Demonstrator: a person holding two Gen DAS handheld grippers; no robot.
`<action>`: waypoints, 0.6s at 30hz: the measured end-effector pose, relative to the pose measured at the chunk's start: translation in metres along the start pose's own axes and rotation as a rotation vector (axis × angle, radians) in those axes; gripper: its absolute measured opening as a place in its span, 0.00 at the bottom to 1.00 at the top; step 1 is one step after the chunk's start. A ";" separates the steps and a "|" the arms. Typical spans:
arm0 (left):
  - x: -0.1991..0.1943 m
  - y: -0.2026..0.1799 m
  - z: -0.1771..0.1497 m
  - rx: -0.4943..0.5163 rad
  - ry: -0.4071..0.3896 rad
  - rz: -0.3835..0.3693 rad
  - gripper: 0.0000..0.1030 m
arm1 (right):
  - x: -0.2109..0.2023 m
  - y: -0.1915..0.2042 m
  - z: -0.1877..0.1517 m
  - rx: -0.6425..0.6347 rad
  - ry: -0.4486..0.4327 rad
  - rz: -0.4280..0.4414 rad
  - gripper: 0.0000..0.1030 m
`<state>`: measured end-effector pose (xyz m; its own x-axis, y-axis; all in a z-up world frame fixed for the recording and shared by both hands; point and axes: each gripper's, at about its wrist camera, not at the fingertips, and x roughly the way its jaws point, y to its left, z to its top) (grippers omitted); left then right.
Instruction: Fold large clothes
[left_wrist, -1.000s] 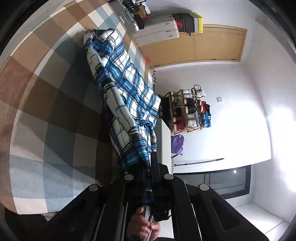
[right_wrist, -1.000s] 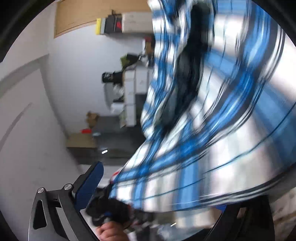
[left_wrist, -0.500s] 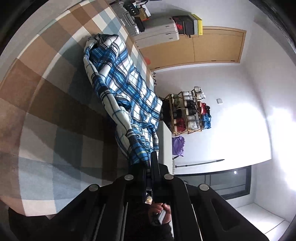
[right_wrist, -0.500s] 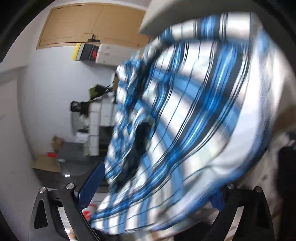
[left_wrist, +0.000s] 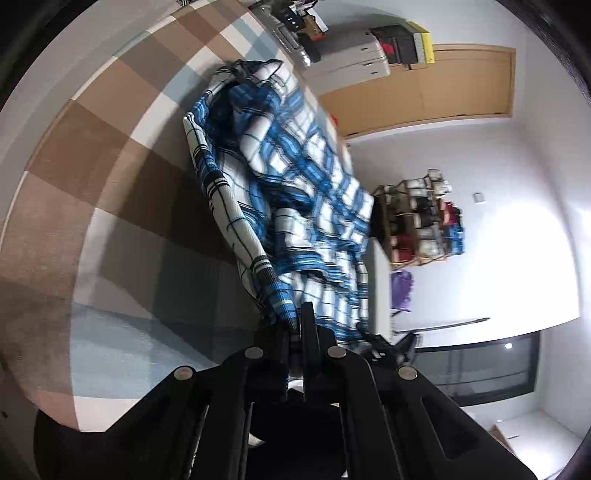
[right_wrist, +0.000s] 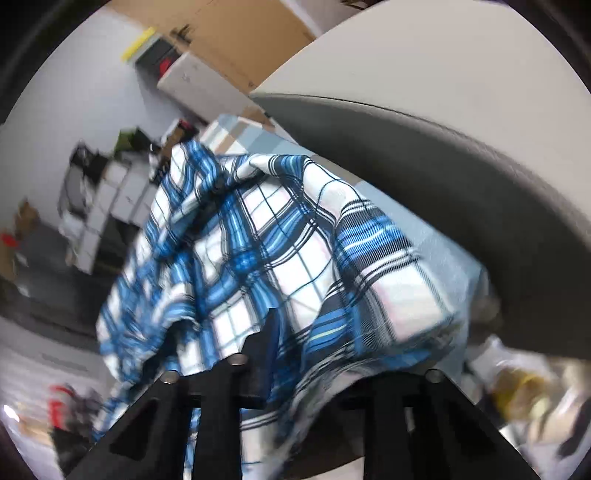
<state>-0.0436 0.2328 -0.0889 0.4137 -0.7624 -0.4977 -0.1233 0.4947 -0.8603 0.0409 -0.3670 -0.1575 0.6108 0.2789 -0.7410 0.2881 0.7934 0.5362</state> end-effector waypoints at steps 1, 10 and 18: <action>0.002 -0.001 -0.002 0.017 0.004 0.038 0.00 | -0.003 -0.001 -0.005 -0.031 0.000 -0.026 0.12; 0.011 0.005 -0.007 0.039 -0.001 0.197 0.00 | -0.007 0.000 -0.015 -0.129 -0.021 -0.058 0.05; 0.028 0.020 -0.010 -0.001 0.064 0.322 0.06 | -0.001 0.008 -0.014 -0.122 0.001 -0.027 0.05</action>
<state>-0.0433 0.2175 -0.1206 0.2954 -0.5917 -0.7501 -0.2395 0.7143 -0.6577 0.0322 -0.3533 -0.1585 0.6035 0.2567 -0.7549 0.2128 0.8606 0.4627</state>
